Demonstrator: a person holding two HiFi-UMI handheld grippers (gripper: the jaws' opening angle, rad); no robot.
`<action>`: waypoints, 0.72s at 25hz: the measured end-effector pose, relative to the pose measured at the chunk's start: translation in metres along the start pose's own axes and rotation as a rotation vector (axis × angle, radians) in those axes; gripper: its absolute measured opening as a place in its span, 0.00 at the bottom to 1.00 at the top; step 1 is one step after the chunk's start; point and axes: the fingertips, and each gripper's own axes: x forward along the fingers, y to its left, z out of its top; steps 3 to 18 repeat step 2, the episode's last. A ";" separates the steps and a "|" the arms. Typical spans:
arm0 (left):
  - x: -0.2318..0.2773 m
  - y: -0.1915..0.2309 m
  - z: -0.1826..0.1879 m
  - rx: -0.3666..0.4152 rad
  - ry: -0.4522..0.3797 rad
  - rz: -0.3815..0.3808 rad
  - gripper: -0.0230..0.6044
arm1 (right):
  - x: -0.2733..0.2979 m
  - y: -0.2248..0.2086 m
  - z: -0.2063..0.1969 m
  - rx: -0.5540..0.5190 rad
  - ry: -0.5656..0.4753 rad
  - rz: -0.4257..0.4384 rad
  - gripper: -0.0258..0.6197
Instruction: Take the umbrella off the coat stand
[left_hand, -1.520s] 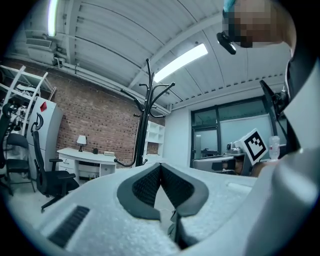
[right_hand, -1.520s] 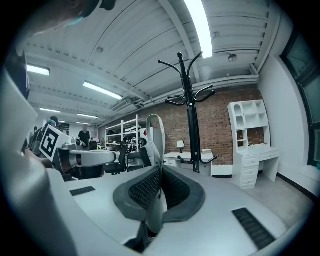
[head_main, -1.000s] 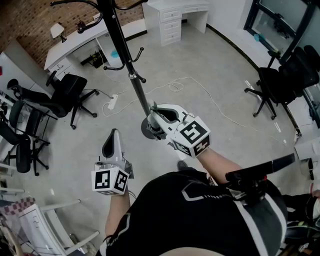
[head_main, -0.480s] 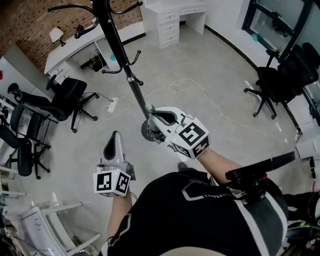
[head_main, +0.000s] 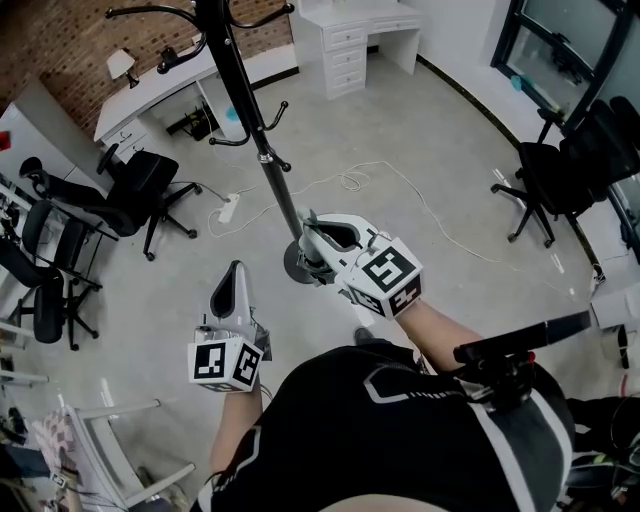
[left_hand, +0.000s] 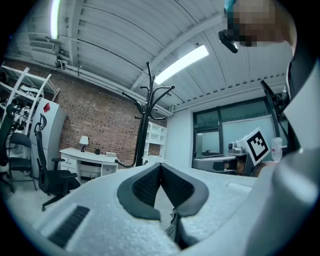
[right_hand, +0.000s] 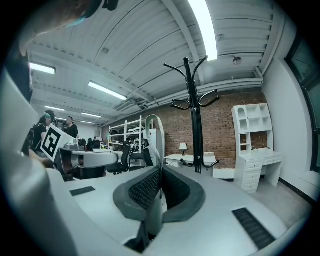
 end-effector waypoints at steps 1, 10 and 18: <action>0.001 -0.001 0.000 0.001 0.000 -0.004 0.05 | -0.001 -0.001 0.000 0.002 0.000 -0.003 0.05; 0.001 -0.002 0.000 0.001 0.000 -0.007 0.05 | -0.001 -0.003 0.000 0.003 0.000 -0.006 0.05; 0.001 -0.002 0.000 0.001 0.000 -0.007 0.05 | -0.001 -0.003 0.000 0.003 0.000 -0.006 0.05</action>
